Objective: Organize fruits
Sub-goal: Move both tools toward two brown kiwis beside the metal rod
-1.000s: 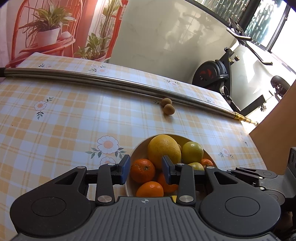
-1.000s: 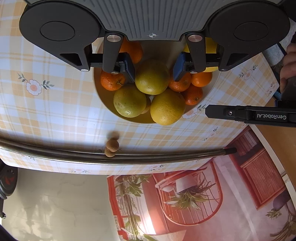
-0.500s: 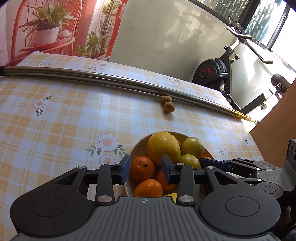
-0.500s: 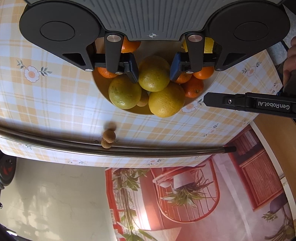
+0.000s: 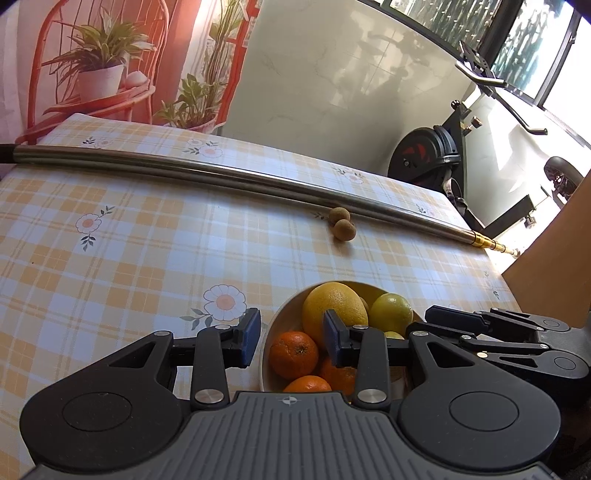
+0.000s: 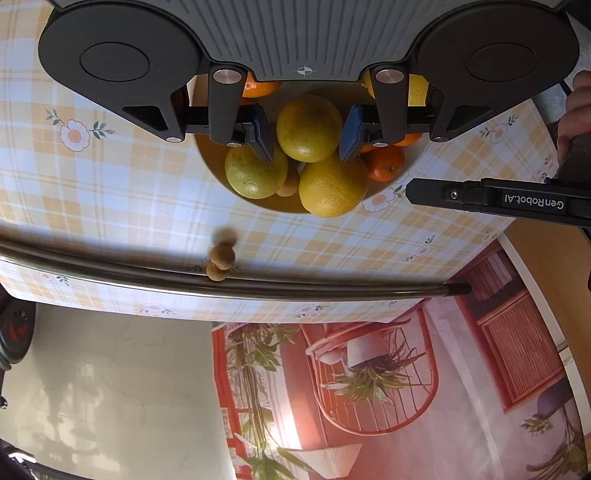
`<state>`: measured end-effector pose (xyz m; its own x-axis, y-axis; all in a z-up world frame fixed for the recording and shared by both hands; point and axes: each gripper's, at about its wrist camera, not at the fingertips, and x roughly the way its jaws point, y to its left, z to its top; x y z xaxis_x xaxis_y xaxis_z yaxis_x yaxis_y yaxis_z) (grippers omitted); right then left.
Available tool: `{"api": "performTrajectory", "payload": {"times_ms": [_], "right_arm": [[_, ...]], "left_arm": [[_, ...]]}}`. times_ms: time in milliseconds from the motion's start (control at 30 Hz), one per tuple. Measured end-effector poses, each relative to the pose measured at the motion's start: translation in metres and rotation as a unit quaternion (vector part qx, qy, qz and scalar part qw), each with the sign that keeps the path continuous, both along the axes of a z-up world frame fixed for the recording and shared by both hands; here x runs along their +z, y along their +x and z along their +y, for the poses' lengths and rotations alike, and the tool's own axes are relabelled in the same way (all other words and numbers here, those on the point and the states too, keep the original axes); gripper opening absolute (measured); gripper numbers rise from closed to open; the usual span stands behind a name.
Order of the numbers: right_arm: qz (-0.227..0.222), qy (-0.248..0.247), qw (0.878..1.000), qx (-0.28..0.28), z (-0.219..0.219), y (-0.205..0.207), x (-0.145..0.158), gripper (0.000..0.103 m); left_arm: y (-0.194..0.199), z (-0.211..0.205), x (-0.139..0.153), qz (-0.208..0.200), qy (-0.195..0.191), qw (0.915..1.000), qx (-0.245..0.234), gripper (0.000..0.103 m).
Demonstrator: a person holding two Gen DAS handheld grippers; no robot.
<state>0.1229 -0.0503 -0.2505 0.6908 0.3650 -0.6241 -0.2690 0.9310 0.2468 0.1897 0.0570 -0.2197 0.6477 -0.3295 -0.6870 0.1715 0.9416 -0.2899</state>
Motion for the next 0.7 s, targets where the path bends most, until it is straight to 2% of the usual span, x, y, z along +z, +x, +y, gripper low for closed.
{"api": "performTrajectory", "payload": {"times_ms": [267,433,700], "right_arm": [[-0.039,0.009,0.998,-0.054,-0.04,0.017,0.025,0.038],[-0.049,0.016,0.994,-0.093,-0.061,0.031,0.03,0.038],[-0.057,-0.008,0.994,-0.089,-0.058,0.052,0.024,0.038]], "left_arm": [[0.018,0.025,0.034,-0.047,0.004,0.9983,0.036,0.039],[0.027,0.037,0.048,-0.065,-0.001,0.9955,0.068,0.039],[0.044,0.029,0.056,-0.083,0.026,0.9938,0.069,0.039]]}}
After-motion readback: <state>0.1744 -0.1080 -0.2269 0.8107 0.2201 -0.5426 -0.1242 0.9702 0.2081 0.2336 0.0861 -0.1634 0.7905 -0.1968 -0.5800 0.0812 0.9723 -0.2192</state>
